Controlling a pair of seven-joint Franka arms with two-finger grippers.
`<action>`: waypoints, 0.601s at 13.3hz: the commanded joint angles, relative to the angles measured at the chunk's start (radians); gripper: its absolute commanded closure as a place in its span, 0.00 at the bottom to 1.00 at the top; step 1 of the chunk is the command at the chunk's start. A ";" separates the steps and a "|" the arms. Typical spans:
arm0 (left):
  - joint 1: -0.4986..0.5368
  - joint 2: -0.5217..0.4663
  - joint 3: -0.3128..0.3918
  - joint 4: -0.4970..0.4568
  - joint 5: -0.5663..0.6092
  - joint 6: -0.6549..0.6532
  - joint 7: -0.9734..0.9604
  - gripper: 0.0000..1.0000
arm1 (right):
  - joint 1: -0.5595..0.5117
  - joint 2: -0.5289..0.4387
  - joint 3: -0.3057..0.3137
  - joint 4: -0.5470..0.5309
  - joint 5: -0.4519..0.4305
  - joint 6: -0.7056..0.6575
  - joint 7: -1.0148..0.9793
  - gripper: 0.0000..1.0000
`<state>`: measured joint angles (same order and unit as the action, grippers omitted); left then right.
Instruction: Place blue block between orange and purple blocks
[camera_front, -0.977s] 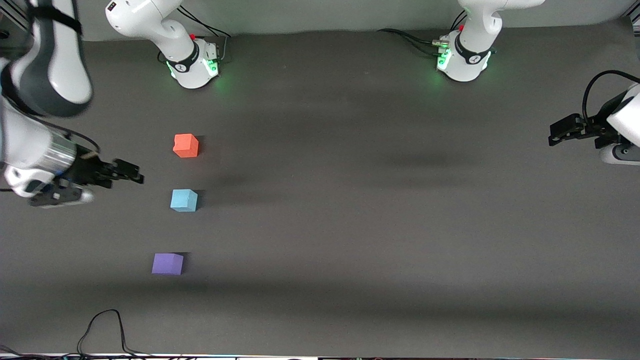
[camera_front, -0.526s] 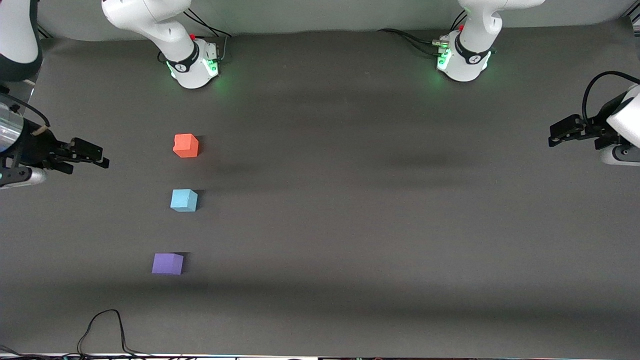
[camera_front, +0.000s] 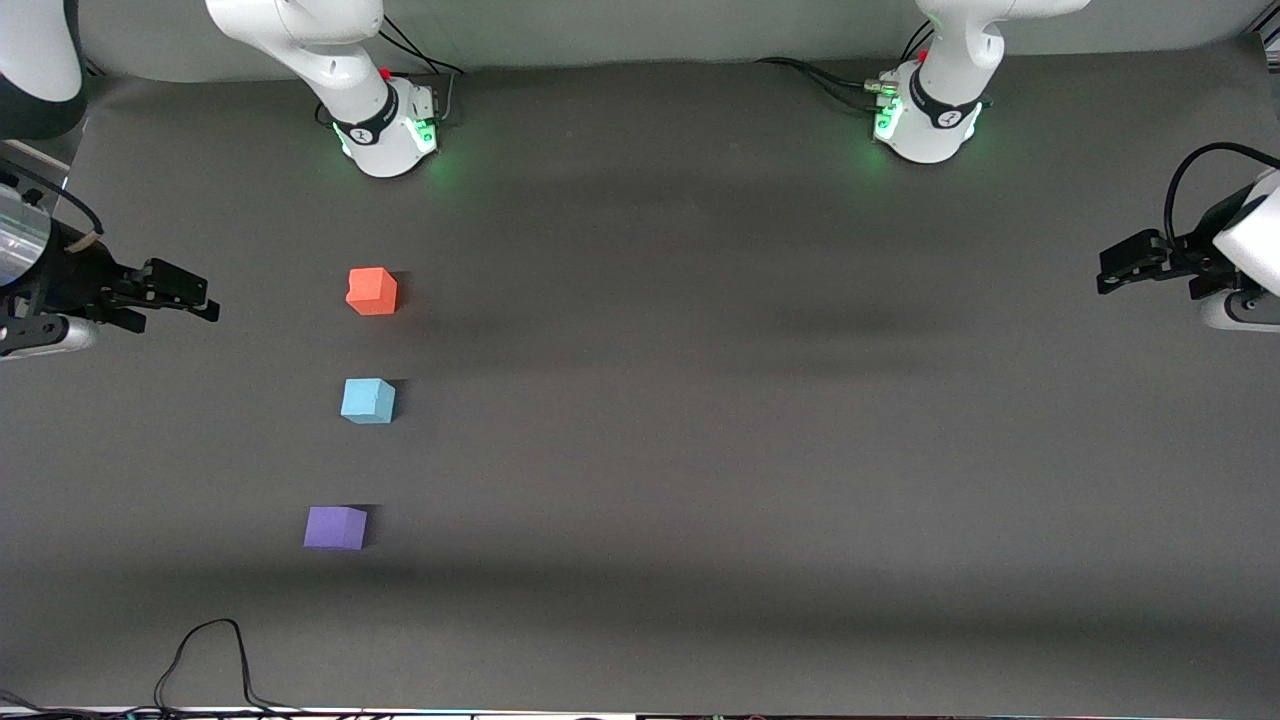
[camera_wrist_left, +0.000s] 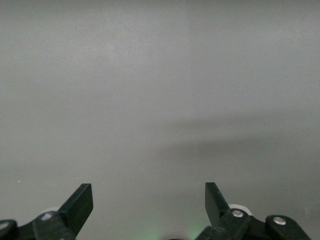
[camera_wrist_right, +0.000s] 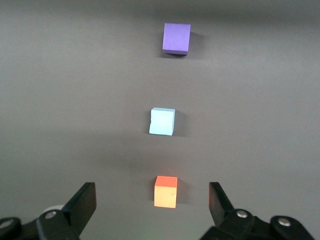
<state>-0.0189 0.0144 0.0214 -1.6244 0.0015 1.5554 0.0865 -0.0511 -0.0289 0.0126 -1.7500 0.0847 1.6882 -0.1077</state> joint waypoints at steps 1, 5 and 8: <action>-0.013 -0.001 0.011 0.002 0.006 0.005 0.006 0.00 | -0.073 -0.106 0.084 -0.105 -0.039 0.039 0.034 0.00; -0.013 -0.001 0.011 0.001 0.006 0.008 0.006 0.00 | -0.093 -0.094 0.115 -0.100 -0.040 0.047 0.036 0.00; -0.013 -0.001 0.011 0.001 0.006 0.008 0.006 0.00 | -0.087 -0.091 0.116 -0.095 -0.040 0.048 0.036 0.00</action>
<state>-0.0191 0.0145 0.0214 -1.6245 0.0015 1.5555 0.0865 -0.1292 -0.1082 0.1126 -1.8397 0.0686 1.7273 -0.0975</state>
